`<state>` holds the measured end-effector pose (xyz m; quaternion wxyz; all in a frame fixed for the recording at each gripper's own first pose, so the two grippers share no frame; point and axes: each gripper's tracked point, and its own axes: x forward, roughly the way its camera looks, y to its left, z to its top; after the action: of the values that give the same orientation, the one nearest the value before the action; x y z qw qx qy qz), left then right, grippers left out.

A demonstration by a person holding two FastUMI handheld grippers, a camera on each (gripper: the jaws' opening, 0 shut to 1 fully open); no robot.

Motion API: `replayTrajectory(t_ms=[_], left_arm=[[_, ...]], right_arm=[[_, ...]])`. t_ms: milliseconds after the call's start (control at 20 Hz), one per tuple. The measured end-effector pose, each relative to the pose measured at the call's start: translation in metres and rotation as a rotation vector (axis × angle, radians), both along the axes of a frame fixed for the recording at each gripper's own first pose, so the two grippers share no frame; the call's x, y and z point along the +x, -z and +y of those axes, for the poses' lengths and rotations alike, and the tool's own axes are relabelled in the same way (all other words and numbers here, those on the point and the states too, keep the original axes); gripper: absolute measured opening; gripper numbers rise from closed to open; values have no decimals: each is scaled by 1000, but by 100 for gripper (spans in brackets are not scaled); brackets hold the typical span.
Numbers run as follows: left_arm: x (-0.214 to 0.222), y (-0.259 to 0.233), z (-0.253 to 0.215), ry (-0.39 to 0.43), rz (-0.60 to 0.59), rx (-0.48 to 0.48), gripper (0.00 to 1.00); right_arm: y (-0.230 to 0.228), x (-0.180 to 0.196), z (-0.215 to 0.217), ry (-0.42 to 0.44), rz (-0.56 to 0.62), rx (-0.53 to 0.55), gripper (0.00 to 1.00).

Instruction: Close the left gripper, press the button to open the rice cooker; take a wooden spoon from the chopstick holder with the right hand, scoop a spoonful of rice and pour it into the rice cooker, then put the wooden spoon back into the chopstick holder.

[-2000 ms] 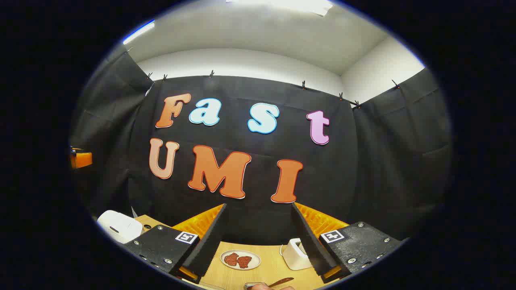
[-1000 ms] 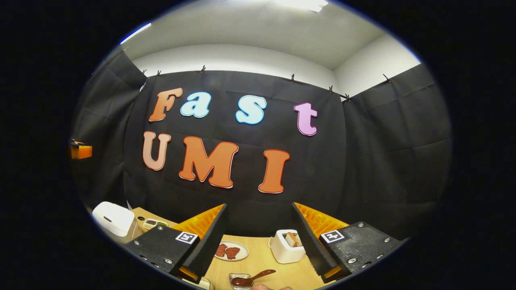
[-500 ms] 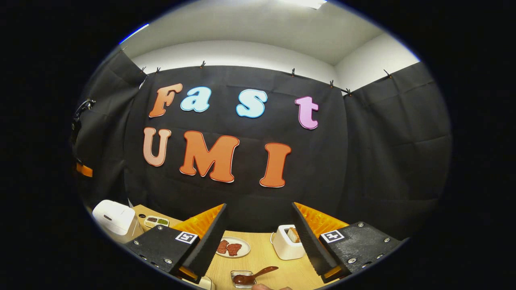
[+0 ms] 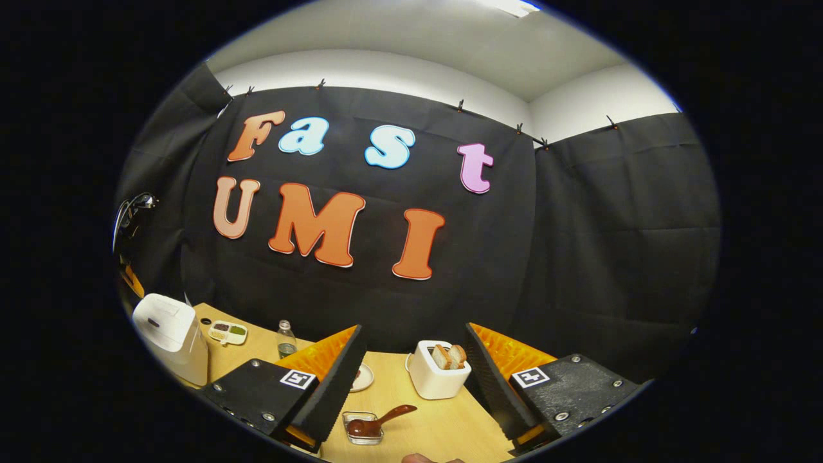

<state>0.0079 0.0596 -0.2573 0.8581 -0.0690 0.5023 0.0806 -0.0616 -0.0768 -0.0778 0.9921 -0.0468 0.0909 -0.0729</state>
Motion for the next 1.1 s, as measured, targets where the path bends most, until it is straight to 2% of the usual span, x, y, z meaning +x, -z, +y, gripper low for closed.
replayTrajectory(t_ms=[250,450,750,850,1100], left_arm=[[-2,42,4,-67,132,-85,6],[-2,67,9,-124,172,-141,6],[-1,65,9,-104,149,-126,6],[3,49,9,-79,79,-99,6],[32,-28,19,-27,-211,51,6]], right_arm=[[5,-15,-16,54,40,-17,95],[9,-27,-28,93,60,-51,95],[28,-29,-26,89,103,-18,95],[31,-24,-21,75,105,-9,95],[44,-18,-19,58,122,6,95]])
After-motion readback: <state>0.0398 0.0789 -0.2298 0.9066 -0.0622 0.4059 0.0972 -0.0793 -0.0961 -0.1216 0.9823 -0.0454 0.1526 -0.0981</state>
